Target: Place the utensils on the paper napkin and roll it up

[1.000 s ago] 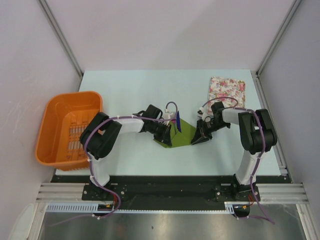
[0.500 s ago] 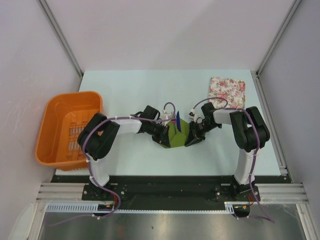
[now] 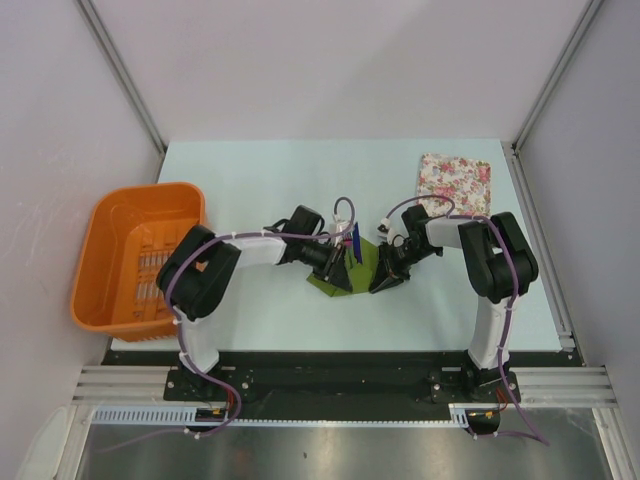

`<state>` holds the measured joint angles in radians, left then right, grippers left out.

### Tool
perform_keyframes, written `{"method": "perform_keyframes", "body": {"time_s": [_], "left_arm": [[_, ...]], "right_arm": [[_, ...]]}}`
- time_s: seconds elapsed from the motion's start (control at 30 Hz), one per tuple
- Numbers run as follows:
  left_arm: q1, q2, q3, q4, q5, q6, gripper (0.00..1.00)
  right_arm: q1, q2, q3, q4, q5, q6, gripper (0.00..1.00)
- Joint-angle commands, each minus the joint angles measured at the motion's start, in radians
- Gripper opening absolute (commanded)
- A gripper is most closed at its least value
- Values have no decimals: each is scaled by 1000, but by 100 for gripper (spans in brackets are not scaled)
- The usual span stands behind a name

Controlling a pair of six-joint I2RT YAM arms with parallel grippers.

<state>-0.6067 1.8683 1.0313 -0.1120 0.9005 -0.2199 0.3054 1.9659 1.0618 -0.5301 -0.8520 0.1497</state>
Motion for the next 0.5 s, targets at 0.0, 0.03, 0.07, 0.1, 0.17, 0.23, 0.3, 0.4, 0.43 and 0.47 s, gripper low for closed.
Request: {"method": "perform_keyframes", "body": {"time_s": [0.0,0.03,0.07,0.1,0.17,0.23,0.3,0.4,0.43,0.47], "left_arm": [[-5,80,58,67,54,-76,27],[-5,89,65,71,55,-78,27],[-5,106,65,75,57,-82,27],[-4,114,70,78,57,-82,27],[-2,135,72,74,60,-81,27],[5,140,67,64,60,-69,26],[15,138,50,66,60,-55,26],[41,153,27,57,70,-53,25],[57,155,20,58,71,-55,25],[65,155,3,63,72,-59,25]], "right_arm": [[9,27,20,33,53,-7,15],[11,28,18,33,54,-7,15],[9,28,20,35,54,-6,14],[8,30,20,35,54,-4,15],[12,31,23,36,57,-4,14],[11,37,24,35,62,-7,14],[9,37,26,33,73,-7,13],[8,40,24,30,77,-6,13],[8,44,23,35,79,-7,12],[8,42,24,32,82,-7,12]]}}
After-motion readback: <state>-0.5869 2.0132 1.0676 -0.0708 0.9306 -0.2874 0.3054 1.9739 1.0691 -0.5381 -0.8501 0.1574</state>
